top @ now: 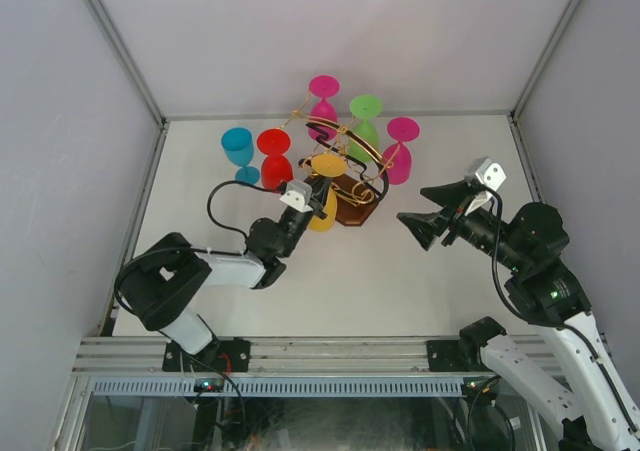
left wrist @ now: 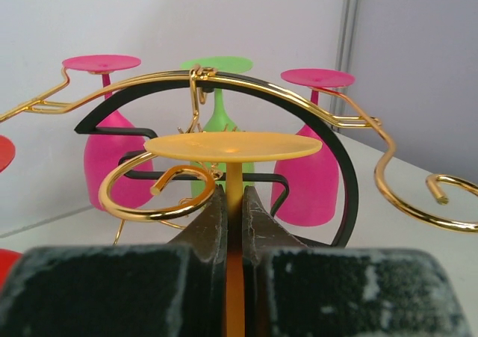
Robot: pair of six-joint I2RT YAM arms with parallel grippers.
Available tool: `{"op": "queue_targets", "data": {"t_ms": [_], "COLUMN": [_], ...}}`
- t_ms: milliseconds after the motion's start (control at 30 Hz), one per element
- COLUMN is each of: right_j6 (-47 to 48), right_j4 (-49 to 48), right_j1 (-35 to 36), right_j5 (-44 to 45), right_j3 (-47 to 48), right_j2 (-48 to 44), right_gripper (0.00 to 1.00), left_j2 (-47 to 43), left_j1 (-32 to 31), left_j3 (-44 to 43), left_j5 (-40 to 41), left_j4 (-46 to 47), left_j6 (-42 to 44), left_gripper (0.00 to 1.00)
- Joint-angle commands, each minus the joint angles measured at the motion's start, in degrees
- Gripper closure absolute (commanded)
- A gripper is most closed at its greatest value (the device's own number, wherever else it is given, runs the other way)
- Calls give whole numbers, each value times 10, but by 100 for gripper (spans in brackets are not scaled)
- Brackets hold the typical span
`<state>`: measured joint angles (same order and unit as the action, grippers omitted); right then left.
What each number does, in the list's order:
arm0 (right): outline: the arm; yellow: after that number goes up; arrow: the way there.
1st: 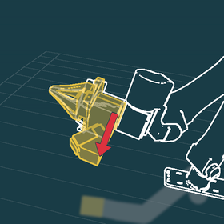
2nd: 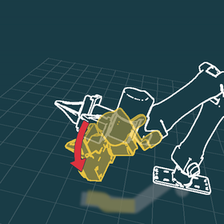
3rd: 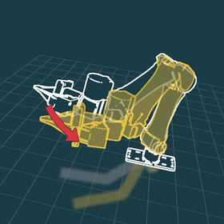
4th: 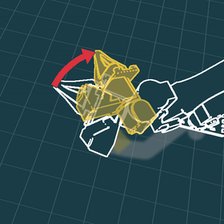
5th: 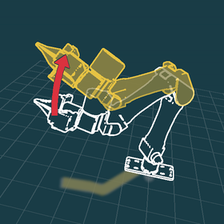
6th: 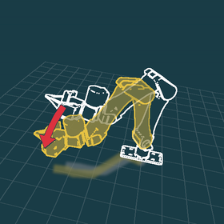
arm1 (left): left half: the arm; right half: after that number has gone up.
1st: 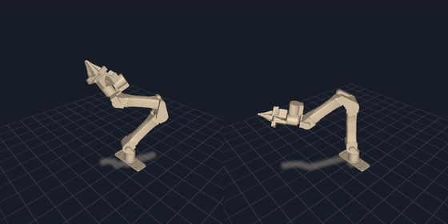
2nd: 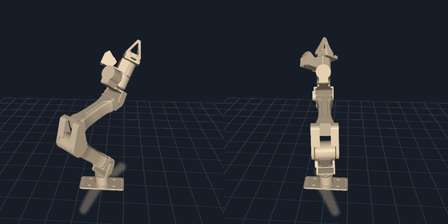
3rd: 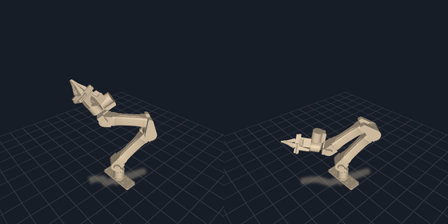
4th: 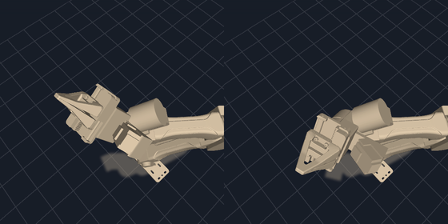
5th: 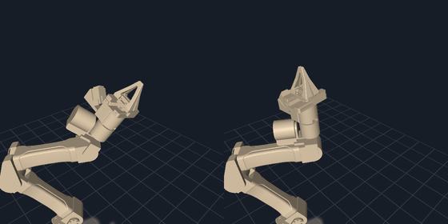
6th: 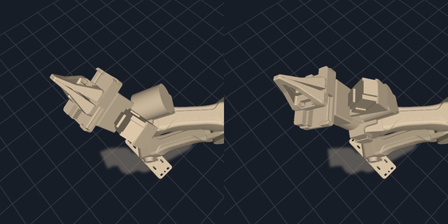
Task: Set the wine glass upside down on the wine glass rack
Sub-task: Turn the wine glass upside down at the wine rack.
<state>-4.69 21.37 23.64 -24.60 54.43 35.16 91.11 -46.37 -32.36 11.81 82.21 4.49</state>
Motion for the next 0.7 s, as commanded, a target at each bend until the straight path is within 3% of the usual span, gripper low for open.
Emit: {"op": "queue_targets", "data": {"t_ms": [0,667], "right_j6": [4,6], "right_j4": [-11,-13], "right_j1": [-4,-4], "right_j5": [-9,-16], "right_j3": [1,1], "right_j2": [3,13], "right_gripper": [30,30], "left_j2": [8,27], "left_j1": [15,43], "left_j3": [-32,-50], "left_j5": [5,19], "left_j4": [44,47], "left_j6": [-17,27], "left_gripper": [100,100]}}
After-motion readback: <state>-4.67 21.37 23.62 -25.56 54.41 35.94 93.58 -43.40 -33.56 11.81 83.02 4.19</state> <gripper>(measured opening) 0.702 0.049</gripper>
